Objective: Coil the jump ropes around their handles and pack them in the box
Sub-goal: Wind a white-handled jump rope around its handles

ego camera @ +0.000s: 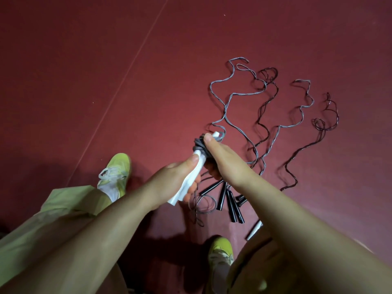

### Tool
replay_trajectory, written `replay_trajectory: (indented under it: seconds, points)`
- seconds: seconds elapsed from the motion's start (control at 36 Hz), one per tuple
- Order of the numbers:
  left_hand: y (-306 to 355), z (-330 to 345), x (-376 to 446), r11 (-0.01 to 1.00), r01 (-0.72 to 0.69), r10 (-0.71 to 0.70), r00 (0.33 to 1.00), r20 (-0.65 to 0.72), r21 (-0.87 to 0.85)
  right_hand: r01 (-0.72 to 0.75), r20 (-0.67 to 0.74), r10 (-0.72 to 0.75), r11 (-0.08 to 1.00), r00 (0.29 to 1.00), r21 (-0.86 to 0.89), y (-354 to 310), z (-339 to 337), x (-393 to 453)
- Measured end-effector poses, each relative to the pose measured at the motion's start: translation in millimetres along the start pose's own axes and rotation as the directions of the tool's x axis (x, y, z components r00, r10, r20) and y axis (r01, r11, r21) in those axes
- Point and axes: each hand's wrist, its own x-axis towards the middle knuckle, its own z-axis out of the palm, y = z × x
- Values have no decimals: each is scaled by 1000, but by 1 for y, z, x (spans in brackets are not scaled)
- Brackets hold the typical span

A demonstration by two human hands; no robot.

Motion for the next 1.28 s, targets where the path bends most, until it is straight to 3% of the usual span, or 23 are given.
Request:
replay_trajectory:
  seconds: [0.28, 0.42, 0.64, 0.83, 0.94, 1.14, 1.19, 1.28]
  points:
    - [-2, -5, 8, 973, 11, 15, 994, -107, 231, -163, 12, 163, 987, 987, 4, 3, 2, 3]
    - [-10, -13, 13, 912, 23, 100, 956, -276, 408, -224, 4, 225, 974, 974, -38, 6, 1, 4]
    - [-9, -13, 14, 815, -21, 250, 914, -319, 579, -263, 36, 260, 956, 965, 130, 8, 5, 3]
    - [-9, -16, 14, 834, -68, 272, 914, -301, 547, -215, 29, 213, 966, 977, 143, 6, 6, 3]
    - [-9, -19, 17, 923, -56, 178, 939, -293, 381, -189, 11, 188, 979, 982, 83, 2, 5, 0]
    - [-9, -18, 20, 987, -28, 74, 952, -296, 155, -192, 35, 191, 981, 981, 32, 0, 3, -1]
    - [-9, -17, 20, 983, -32, 84, 953, -291, 181, -189, 59, 188, 982, 980, 24, 0, 3, -1]
    - [-13, -16, 19, 928, 4, 116, 947, -301, 371, -227, 87, 226, 974, 970, 8, 2, 5, -2]
